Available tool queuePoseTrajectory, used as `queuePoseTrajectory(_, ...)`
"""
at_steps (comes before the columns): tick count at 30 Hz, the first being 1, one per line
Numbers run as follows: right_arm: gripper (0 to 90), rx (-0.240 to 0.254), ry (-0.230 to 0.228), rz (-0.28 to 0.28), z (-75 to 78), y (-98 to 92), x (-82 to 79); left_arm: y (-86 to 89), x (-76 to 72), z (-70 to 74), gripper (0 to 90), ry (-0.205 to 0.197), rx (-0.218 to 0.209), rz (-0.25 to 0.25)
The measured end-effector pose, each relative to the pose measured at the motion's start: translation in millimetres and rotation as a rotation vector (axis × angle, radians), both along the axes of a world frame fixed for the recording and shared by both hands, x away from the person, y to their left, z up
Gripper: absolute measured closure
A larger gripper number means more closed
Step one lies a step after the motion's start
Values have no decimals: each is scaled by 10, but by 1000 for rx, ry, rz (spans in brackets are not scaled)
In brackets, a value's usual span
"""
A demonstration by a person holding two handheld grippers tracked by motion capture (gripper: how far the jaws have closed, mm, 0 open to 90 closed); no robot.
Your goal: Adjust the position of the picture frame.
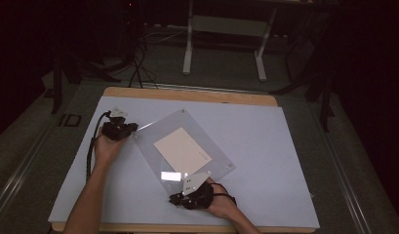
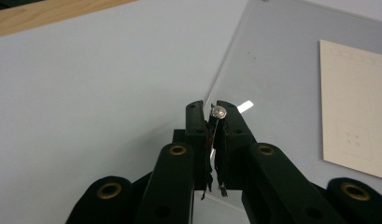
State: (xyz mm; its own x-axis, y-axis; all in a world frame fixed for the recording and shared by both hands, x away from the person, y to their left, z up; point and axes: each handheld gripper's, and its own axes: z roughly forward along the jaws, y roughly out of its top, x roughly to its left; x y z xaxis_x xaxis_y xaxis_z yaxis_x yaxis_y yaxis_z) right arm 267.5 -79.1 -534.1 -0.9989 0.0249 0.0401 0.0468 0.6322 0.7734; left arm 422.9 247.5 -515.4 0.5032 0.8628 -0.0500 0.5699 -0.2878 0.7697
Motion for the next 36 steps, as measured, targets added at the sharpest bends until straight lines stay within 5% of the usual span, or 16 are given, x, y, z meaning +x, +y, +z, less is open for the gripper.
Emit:
queuePoseTrajectory(1, 837, 0, 0, 0, 0, 0, 0, 0, 0, 0, 849, 0, 0, 0)
queuePoseTrajectory(3, 848, -32, -71, -6, 26, 21, -50, 3, 6, -3, 849, 2, -9, 4)
queuePoseTrajectory(7, 850, -42, -90, -17, 34, 36, -64, -27, 37, 22, 853, 9, 10, 9)
queuePoseTrajectory(13, 836, -94, -186, -41, 77, 103, -112, -117, 142, 61, 855, -5, 5, 29)
queuePoseTrajectory(23, 799, -113, -330, -75, 276, 185, -247, -501, 430, 382, 853, -45, 35, -38)
queuePoseTrajectory(32, 798, -93, -346, -119, 480, 326, -235, -1032, 760, 581, 842, -57, 23, -107)
queuePoseTrajectory(36, 803, -73, -318, -125, 548, 431, -203, -1319, 845, 594, 840, -54, 49, -160)
